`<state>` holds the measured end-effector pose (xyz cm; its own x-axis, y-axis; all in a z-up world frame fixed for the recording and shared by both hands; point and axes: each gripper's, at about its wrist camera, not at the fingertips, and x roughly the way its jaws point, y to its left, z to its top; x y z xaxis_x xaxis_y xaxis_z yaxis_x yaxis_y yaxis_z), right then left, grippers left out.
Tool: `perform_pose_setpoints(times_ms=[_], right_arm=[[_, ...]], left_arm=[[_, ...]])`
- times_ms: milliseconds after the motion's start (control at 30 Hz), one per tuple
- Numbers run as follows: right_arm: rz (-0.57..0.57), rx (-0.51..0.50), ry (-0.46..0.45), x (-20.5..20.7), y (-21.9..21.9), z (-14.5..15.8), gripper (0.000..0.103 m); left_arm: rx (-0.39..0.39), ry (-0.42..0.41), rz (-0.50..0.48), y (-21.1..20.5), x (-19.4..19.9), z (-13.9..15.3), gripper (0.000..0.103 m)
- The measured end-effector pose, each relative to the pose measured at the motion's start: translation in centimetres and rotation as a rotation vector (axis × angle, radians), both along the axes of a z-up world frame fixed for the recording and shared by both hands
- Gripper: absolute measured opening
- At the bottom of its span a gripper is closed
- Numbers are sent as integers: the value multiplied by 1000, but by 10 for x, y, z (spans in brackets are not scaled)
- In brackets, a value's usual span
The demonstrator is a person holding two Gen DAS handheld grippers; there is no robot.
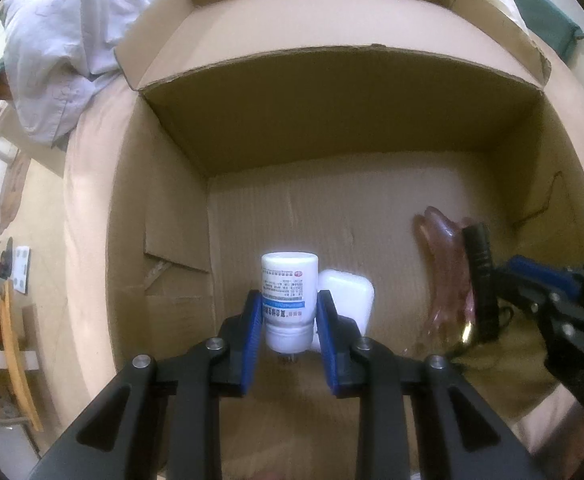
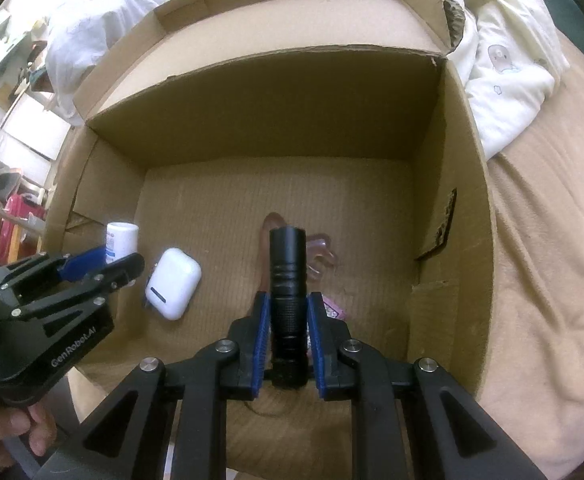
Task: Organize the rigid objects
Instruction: 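Carry the pill bottle and flashlight into the box and open both tools, then withdraw both tools from the box toward the remaining items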
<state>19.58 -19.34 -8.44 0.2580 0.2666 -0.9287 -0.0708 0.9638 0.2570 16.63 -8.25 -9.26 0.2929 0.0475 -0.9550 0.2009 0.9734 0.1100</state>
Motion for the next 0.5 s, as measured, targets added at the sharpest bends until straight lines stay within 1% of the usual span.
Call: perform_pose_setpoints(times_ms=[200, 233, 267, 333, 367, 433, 500], right_arm=[[4, 38, -30, -7, -11, 9, 20], [5, 46, -39, -8, -12, 11, 21], [4, 52, -48, -8, -14, 13, 24], [7, 70, -64, -10, -16, 19, 26], [12, 74, -75, -10, -17, 21, 26], [14, 81, -96, -11, -17, 26, 26], [8, 93, -114, -11, -19, 31, 29]], left_arm=[[2, 3, 3, -1, -1, 0, 26], [-2, 1, 6, -1, -1, 1, 30], [-13, 0, 4, -1, -2, 2, 34], [-35, 4, -15, -6, -3, 3, 49], [-37, -2, -26, -9, -5, 5, 53], [-25, -22, -44, -13, -8, 7, 72], [-33, -29, -52, -15, -9, 9, 80]])
